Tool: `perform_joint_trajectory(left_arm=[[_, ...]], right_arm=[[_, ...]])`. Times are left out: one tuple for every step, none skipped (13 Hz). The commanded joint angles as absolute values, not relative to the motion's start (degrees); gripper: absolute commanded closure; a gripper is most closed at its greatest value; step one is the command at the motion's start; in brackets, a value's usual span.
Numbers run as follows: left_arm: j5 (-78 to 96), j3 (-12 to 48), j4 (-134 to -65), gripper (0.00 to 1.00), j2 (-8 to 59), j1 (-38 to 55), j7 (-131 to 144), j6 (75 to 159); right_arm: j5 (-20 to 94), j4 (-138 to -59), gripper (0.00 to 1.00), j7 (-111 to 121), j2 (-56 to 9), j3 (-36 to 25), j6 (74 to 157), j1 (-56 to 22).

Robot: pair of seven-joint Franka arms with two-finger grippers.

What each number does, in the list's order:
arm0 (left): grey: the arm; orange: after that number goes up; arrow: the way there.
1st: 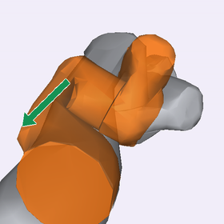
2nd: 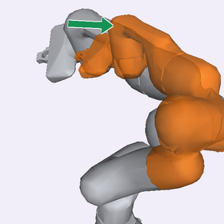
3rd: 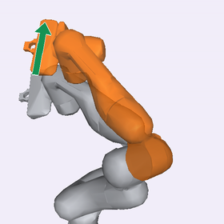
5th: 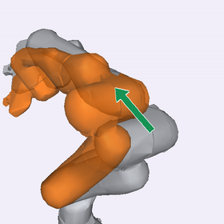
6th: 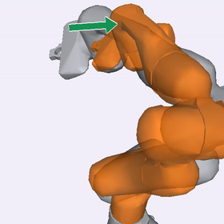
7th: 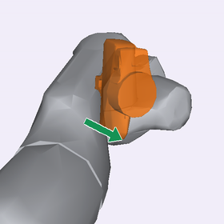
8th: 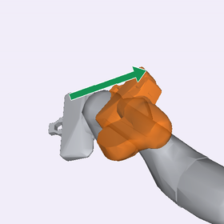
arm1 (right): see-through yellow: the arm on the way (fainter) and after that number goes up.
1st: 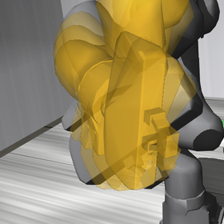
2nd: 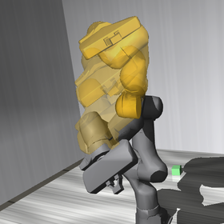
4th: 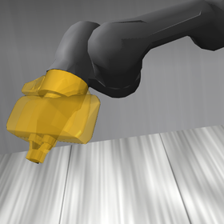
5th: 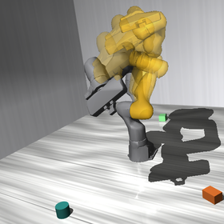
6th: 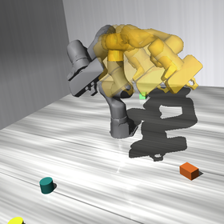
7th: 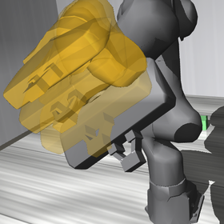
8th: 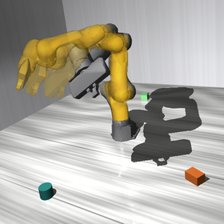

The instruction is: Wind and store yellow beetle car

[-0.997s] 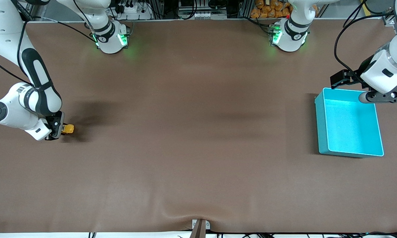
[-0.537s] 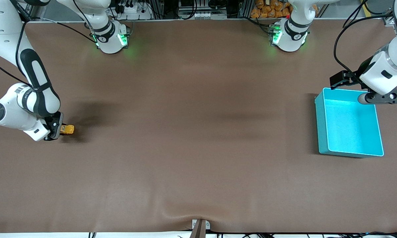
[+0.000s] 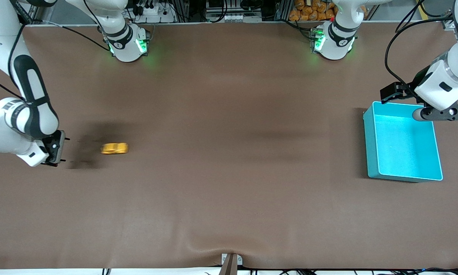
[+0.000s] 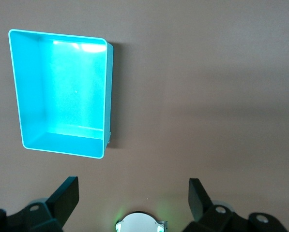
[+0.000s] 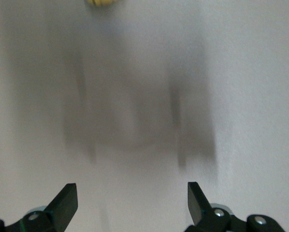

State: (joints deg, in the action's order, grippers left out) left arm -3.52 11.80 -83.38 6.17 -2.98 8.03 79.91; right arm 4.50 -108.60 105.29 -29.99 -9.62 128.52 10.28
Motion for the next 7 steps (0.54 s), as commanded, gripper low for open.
perform_joint_trajectory(left_arm=[[-3.34,11.87,-83.23,0.00,6.06,-3.16,8.35,80.16],[-3.34,11.87,-83.23,0.00,6.15,-3.16,8.26,80.16],[-3.34,11.87,-83.23,0.00,6.15,-3.16,8.35,80.16],[-3.34,11.87,-83.32,0.00,6.15,-3.16,8.26,80.16],[-3.34,11.87,-83.32,0.00,6.15,-3.16,8.26,80.16],[-3.34,11.87,-83.32,0.00,6.15,-3.16,8.26,80.16],[-3.34,11.87,-83.32,0.00,6.15,-3.16,8.26,80.16]], right_arm=[[5.62,-107.40,0.00,105.64,-30.59,-8.88,127.44,12.04],[5.62,-107.40,0.00,105.64,-30.59,-8.88,127.53,12.13],[5.71,-107.40,0.00,105.64,-30.59,-8.88,127.53,12.22],[5.71,-107.40,0.00,105.64,-30.59,-8.88,127.53,12.74],[5.71,-107.40,0.00,105.64,-30.67,-8.88,127.53,13.09],[6.32,-107.40,0.00,105.64,-30.67,-8.88,127.53,13.18],[6.59,-107.40,0.00,105.64,-30.67,-8.88,127.53,13.18]])
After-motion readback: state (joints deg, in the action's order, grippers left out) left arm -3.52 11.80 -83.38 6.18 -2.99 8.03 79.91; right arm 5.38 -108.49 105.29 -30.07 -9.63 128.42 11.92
